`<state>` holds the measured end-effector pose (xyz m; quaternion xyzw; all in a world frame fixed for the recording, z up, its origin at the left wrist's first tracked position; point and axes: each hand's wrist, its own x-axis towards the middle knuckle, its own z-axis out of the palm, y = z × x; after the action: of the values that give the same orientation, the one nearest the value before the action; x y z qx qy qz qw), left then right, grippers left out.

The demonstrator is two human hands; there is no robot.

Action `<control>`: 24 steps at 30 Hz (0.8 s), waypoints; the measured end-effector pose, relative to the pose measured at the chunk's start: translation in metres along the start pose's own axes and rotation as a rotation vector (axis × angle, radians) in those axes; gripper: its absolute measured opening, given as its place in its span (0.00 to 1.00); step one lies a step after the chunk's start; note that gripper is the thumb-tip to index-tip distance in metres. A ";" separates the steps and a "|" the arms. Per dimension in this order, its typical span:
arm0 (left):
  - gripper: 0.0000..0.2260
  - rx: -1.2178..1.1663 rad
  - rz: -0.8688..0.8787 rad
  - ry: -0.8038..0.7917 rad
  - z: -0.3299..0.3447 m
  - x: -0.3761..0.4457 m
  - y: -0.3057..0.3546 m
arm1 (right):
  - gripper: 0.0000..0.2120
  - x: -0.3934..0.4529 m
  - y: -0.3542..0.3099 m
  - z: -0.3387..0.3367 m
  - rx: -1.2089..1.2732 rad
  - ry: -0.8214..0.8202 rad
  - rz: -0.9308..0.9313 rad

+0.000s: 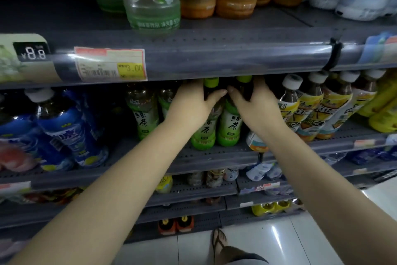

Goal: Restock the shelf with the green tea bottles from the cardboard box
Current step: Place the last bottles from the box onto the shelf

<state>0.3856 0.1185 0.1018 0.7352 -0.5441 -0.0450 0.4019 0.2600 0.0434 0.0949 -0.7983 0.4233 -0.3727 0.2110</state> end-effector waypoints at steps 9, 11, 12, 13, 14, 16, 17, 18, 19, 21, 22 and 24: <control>0.22 0.010 0.030 -0.096 -0.007 -0.011 0.001 | 0.30 0.012 0.004 -0.011 -0.184 -0.250 -0.021; 0.23 -0.017 0.044 -0.058 -0.002 -0.011 0.001 | 0.27 0.016 0.001 -0.017 -0.218 -0.302 -0.042; 0.23 -0.024 0.044 -0.045 0.000 -0.011 0.000 | 0.25 0.017 -0.001 -0.021 -0.231 -0.330 -0.060; 0.22 -0.020 0.041 -0.041 0.003 -0.009 -0.001 | 0.23 0.018 -0.004 -0.025 -0.244 -0.351 -0.082; 0.21 -0.009 0.045 -0.040 0.005 -0.008 -0.002 | 0.22 0.017 -0.005 -0.027 -0.253 -0.359 -0.100; 0.21 0.015 0.045 -0.047 0.008 -0.004 -0.003 | 0.21 0.015 -0.008 -0.030 -0.249 -0.364 -0.111; 0.21 0.018 0.042 -0.050 0.009 -0.002 -0.004 | 0.21 0.014 -0.009 -0.030 -0.242 -0.371 -0.104; 0.21 0.018 0.043 -0.047 0.009 -0.001 -0.004 | 0.22 0.014 -0.009 -0.030 -0.236 -0.381 -0.096; 0.21 0.021 0.044 -0.040 0.010 0.000 -0.004 | 0.22 0.015 -0.009 -0.029 -0.235 -0.387 -0.094; 0.23 0.047 0.041 -0.032 0.013 -0.001 -0.007 | 0.22 0.015 -0.009 -0.030 -0.233 -0.390 -0.079; 0.26 0.063 0.041 -0.030 0.014 -0.002 -0.010 | 0.23 0.015 -0.008 -0.030 -0.227 -0.383 -0.072; 0.30 0.092 0.042 -0.031 0.016 -0.004 -0.013 | 0.24 0.013 -0.008 -0.029 -0.207 -0.359 -0.062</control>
<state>0.3861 0.1140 0.0816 0.7404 -0.5671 -0.0226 0.3601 0.2462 0.0361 0.1239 -0.8821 0.3901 -0.1852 0.1883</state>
